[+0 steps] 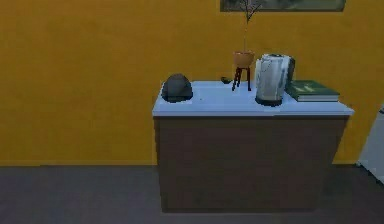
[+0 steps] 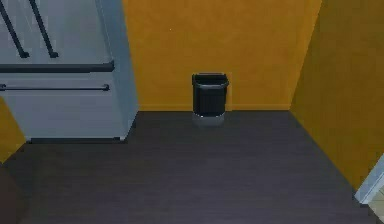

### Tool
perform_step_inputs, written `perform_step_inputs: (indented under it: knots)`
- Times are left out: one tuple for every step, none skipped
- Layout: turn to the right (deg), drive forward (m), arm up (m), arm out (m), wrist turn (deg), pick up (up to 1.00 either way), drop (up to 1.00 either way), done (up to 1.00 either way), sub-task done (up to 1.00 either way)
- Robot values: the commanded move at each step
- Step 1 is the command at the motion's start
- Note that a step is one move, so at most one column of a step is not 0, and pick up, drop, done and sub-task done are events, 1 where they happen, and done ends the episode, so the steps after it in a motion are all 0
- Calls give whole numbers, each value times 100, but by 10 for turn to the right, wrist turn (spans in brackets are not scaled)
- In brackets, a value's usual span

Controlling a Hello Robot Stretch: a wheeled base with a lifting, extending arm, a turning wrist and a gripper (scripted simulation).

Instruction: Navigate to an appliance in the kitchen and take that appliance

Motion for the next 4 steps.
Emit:
perform_step_inputs:
  knots:
    - [0, 55, 0, 0, 0, 0, 0, 0, 0]
    - [-450, 0, 0, 0, 0, 0, 0, 0, 0]
    - [0, 0, 50, 0, 0, 0, 0, 0, 0]
    - [0, 0, 38, 0, 0, 0, 0, 0, 0]
